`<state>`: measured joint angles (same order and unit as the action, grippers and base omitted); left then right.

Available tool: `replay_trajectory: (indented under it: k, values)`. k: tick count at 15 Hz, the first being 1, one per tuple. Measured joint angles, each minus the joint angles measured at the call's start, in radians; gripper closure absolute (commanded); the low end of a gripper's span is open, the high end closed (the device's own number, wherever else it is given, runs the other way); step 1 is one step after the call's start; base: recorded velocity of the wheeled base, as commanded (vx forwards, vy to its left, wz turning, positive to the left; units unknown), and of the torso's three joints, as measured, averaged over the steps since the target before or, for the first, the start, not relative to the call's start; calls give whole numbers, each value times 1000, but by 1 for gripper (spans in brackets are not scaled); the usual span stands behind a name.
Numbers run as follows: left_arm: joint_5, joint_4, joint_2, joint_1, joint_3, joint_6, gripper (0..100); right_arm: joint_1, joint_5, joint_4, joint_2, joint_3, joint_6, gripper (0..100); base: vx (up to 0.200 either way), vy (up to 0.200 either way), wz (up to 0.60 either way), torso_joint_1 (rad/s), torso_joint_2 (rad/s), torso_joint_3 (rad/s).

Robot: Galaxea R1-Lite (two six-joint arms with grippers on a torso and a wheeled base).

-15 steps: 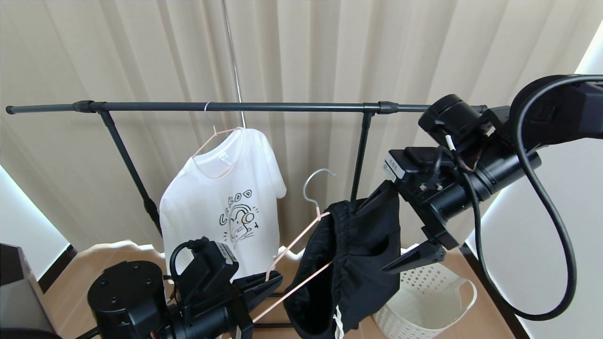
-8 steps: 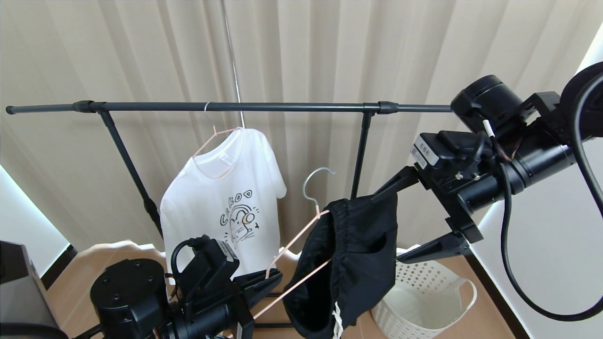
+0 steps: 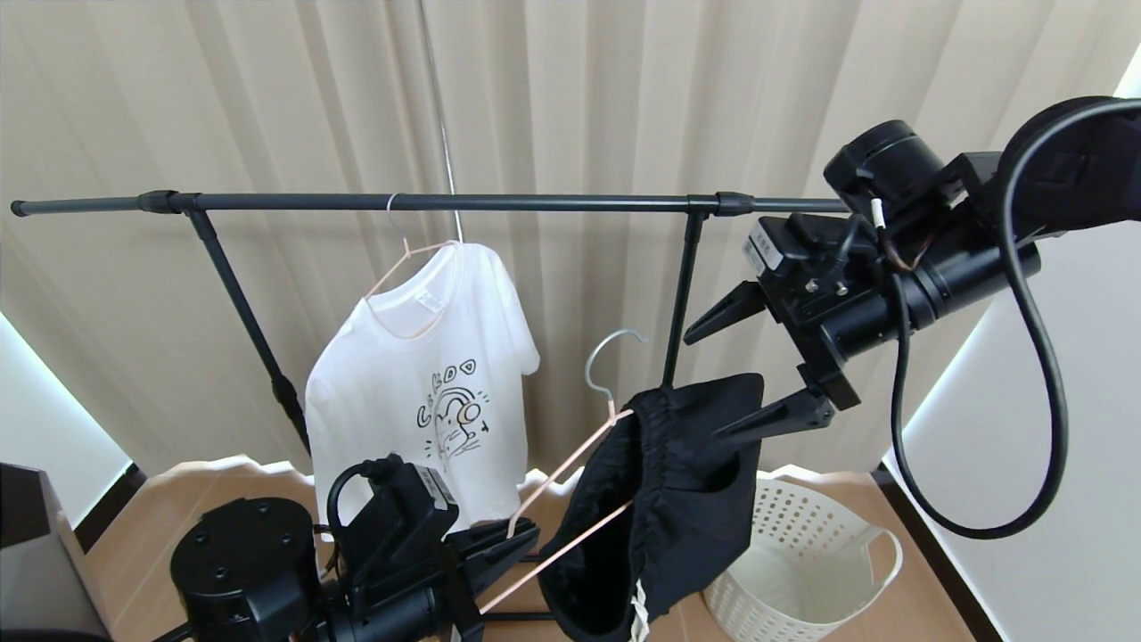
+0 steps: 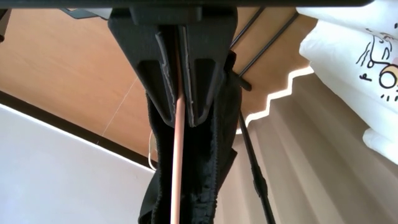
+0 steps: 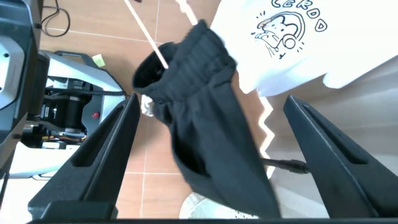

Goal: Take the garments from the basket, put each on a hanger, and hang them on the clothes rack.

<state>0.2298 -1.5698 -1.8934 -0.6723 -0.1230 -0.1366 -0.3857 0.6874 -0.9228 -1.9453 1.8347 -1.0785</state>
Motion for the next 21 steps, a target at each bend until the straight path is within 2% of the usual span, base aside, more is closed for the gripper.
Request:
replay_trajectory:
  k: [7,13,21]
  values:
    - [0,0,11,-24,12,-21,100,-6,2,-1,-97,10,-2,0,0,0,0,0,0,0]
    - [0,0,14,-30,20,-43,100,-27,33,-52,-105,-7,-10,0,0,0,0,0,0,0]
    - [1,0,30,-50,29,-44,100,-61,35,-50,-107,-17,-11,0,0,0,0,0,0,0]
